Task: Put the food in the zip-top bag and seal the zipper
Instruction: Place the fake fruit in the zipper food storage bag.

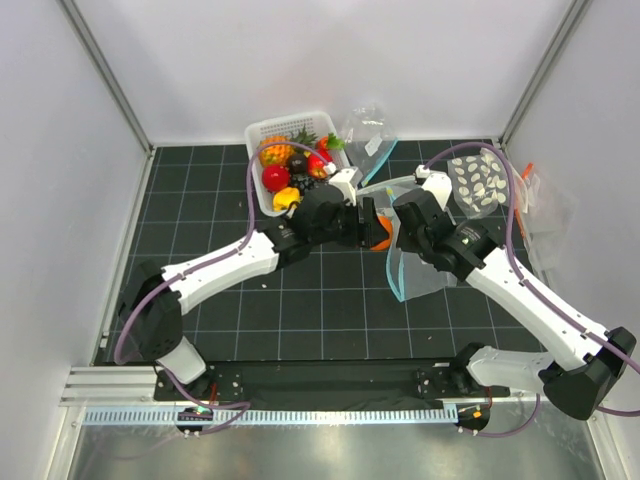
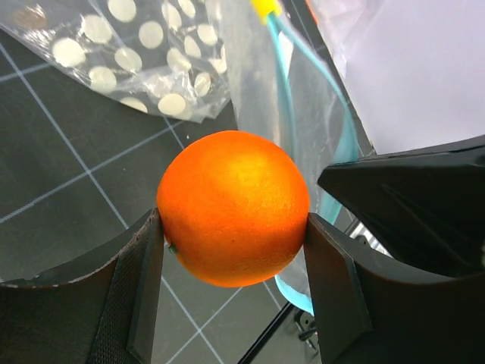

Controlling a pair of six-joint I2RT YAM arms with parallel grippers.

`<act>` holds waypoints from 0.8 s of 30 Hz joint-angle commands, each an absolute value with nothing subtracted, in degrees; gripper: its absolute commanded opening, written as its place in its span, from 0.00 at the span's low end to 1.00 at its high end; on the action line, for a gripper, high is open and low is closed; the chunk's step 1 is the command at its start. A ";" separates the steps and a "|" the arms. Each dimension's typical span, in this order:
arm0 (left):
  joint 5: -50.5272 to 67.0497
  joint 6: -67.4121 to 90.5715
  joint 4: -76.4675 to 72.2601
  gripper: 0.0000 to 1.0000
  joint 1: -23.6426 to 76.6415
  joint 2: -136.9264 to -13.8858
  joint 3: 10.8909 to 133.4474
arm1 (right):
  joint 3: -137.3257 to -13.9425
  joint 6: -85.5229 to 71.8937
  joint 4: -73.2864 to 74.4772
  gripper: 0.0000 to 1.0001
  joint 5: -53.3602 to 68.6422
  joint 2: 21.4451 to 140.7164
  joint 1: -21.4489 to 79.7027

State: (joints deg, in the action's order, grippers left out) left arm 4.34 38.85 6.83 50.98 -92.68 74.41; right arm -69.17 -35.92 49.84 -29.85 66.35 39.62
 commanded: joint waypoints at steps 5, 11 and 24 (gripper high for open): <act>-5.96 37.35 5.62 0.33 53.52 -84.47 74.44 | -70.31 -36.47 49.66 0.02 -31.20 65.83 39.46; -4.31 37.96 6.15 0.34 54.75 -83.58 75.14 | -70.58 -36.65 49.48 0.02 -31.11 66.01 39.46; -4.56 38.41 5.45 0.33 55.55 -94.39 79.01 | -71.72 -37.88 49.75 0.01 -29.01 62.93 39.46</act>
State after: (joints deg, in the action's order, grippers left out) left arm -2.66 38.81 7.38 55.05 -94.56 75.96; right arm -69.23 -36.80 49.87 -29.30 64.86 39.62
